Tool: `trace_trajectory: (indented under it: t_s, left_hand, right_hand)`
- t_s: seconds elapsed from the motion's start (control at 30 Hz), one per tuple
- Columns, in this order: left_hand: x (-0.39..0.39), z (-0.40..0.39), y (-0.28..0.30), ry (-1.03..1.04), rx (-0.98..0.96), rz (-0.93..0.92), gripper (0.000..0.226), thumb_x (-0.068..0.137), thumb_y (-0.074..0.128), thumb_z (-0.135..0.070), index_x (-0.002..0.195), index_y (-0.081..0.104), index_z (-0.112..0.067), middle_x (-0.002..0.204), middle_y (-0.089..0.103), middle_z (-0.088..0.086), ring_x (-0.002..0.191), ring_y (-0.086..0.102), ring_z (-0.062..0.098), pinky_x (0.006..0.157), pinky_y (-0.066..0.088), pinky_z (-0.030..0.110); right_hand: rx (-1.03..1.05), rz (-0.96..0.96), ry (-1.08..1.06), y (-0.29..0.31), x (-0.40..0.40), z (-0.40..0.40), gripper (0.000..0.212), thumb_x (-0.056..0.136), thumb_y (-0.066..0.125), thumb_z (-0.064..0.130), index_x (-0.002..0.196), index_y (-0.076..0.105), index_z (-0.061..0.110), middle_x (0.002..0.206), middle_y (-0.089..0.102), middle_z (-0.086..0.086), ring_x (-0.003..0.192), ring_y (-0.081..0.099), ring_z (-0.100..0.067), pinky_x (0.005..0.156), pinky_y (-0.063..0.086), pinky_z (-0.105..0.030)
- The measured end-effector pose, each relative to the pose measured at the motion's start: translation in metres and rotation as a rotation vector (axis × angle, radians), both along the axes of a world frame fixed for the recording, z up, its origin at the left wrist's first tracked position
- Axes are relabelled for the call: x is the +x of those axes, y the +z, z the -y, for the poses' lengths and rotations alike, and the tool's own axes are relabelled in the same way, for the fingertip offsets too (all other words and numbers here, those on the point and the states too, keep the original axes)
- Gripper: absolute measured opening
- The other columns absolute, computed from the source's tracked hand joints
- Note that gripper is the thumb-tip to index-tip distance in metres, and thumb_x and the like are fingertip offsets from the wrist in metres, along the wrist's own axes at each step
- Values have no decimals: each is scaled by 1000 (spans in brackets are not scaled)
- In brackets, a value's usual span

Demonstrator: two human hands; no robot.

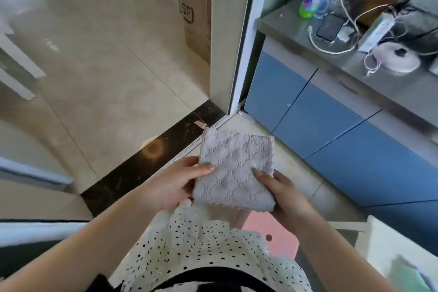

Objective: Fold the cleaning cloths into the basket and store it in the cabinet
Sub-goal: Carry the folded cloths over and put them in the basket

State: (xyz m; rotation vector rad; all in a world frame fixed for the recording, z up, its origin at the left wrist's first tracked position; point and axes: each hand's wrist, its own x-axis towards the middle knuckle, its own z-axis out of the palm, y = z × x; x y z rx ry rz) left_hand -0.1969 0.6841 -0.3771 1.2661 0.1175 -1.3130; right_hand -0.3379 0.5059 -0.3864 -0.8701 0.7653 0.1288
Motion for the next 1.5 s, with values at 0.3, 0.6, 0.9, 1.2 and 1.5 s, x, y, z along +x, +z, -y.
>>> trace_trajectory:
  t_s: [0.3, 0.6, 0.9, 1.2, 1.5]
  left_hand:
    - [132, 82, 6, -342, -8, 22, 47, 73, 68, -13, 119, 58, -7, 112, 70, 11, 105, 66, 25, 95, 49, 43]
    - [180, 160, 10, -580, -16, 33, 35, 78, 65, -10, 112, 62, -12, 103, 73, 8, 93, 70, 22, 71, 58, 32]
    - [183, 279, 8, -776, -34, 48, 39, 76, 66, -11, 115, 61, -11, 108, 71, 8, 97, 69, 22, 74, 57, 31]
    - [151, 457, 30, -909, -101, 123, 42, 71, 67, -15, 112, 61, -9, 107, 71, 9, 101, 67, 24, 84, 55, 33]
    - [117, 592, 80, -976, -218, 164, 24, 85, 60, -15, 108, 62, -11, 102, 73, 6, 91, 70, 18, 78, 57, 29]
  right_hand:
    - [30, 7, -399, 8, 78, 18, 50, 78, 68, 19, 121, 51, -1, 111, 68, -19, 97, 68, -33, 69, 58, -38]
    - [-30, 10, -674, 13, 102, 40, 55, 71, 70, 23, 117, 54, -2, 106, 69, -19, 89, 68, -29, 67, 59, -37]
    - [-92, -32, -890, -1, 99, 118, 75, 59, 86, 33, 116, 54, -2, 108, 68, -20, 91, 66, -30, 81, 53, -44]
    - [-162, 11, -1025, 14, 65, 268, 93, 45, 91, 40, 121, 53, 2, 114, 67, -20, 103, 63, -37, 80, 56, -44]
    - [-268, 17, -1107, 73, 31, 392, 78, 58, 86, 36, 117, 54, -4, 110, 67, -22, 94, 65, -33, 74, 57, -38]
